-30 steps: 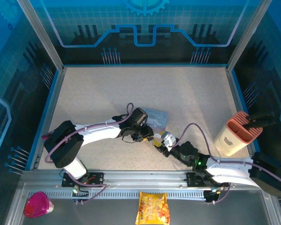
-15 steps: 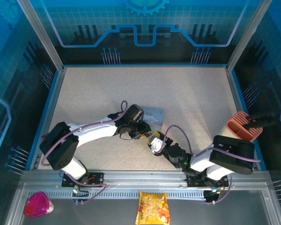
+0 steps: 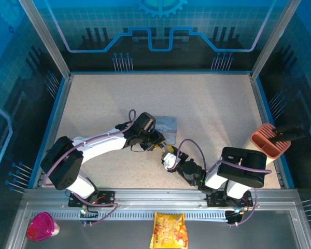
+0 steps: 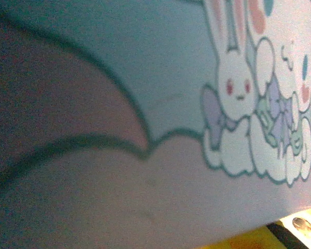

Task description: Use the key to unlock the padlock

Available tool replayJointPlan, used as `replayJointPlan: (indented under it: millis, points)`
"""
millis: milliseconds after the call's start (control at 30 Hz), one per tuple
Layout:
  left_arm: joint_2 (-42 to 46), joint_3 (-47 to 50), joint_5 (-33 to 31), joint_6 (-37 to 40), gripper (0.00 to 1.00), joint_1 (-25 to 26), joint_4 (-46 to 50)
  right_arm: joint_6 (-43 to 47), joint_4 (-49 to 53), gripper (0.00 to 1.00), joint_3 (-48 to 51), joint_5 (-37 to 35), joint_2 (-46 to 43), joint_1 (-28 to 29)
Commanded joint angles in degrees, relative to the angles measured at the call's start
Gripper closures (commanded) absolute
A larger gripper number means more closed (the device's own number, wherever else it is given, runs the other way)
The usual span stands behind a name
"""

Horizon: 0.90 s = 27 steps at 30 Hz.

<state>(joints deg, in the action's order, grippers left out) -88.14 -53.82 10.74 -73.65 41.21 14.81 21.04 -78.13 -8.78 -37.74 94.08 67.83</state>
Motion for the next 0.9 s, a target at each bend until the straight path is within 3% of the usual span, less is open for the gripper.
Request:
replayJointPlan:
  millis: [0, 867]
  points:
    - [2.47, -0.32, 0.18, -1.89, 1.00, -0.55, 0.84, -0.02, -3.41, 0.65, -1.39, -1.89, 1.68, -0.53]
    - [3.86, 0.65, 0.15, -2.03, 1.00, -0.68, 0.99, 3.38, -3.43, 0.73, -4.32, -7.46, 5.35, -1.48]
